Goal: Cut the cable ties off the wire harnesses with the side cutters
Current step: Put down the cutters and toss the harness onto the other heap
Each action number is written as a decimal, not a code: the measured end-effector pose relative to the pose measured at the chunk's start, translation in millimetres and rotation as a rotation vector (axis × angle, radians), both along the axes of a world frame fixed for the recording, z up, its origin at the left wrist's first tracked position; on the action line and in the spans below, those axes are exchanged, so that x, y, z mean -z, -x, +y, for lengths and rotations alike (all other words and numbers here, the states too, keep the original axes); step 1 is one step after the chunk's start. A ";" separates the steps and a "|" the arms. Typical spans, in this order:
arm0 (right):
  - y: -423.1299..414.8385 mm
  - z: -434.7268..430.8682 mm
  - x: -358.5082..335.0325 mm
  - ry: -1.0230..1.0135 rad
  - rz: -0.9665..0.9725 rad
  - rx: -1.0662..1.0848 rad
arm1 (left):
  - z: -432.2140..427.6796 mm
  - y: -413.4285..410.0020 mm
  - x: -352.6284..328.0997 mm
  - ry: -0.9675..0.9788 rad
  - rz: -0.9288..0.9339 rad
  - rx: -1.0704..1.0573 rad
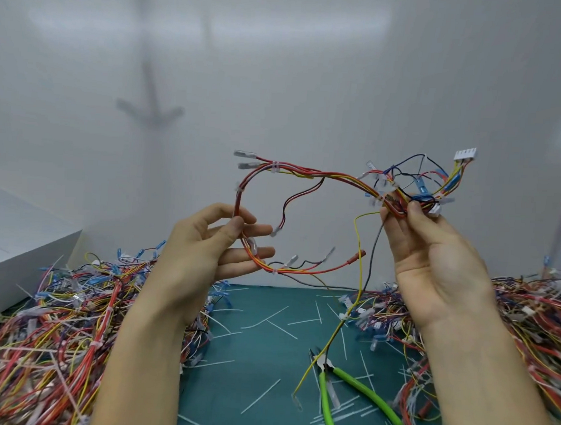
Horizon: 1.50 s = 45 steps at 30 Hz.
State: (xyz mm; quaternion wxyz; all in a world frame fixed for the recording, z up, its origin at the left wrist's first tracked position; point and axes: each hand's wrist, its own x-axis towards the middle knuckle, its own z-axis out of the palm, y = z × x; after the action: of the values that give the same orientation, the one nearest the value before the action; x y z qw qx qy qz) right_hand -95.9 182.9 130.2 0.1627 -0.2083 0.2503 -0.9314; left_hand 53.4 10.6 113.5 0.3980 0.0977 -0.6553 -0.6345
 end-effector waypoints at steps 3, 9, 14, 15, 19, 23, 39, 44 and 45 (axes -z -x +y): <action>-0.2 0.4 -0.4 -0.008 0.005 -0.006 | 0.3 0.2 0.0 -0.009 0.000 0.010; -1.8 2.9 -2.0 -0.024 0.057 0.007 | -4.2 9.5 14.0 0.049 -0.215 -0.049; -5.4 8.3 -4.6 -0.089 0.133 0.043 | -17.0 24.6 42.8 0.142 -0.510 0.010; -6.2 9.3 -5.2 -0.106 0.147 0.044 | -19.7 27.0 48.3 0.170 -0.561 0.028; -8.9 11.1 -6.5 -0.183 0.221 0.041 | -27.5 31.7 62.6 0.360 -0.786 0.073; -10.3 11.3 -5.4 -0.267 0.309 0.031 | -23.1 34.9 63.5 0.526 -0.951 0.122; 5.2 23.2 -4.6 -0.276 0.241 0.111 | -3.3 10.2 25.5 0.438 -0.671 0.434; 13.5 21.4 0.5 -0.245 0.106 0.113 | -7.3 7.0 25.3 0.155 -0.398 0.316; 13.6 20.7 0.6 -0.222 0.090 0.117 | -7.8 7.5 25.1 0.125 -0.348 0.293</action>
State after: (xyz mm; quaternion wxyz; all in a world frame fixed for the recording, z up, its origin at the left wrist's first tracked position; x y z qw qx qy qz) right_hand -109.5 203.6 129.6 0.1186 -0.2155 0.3708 -0.8955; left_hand 45.8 2.8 88.5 0.1879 0.0848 -0.7593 -0.6172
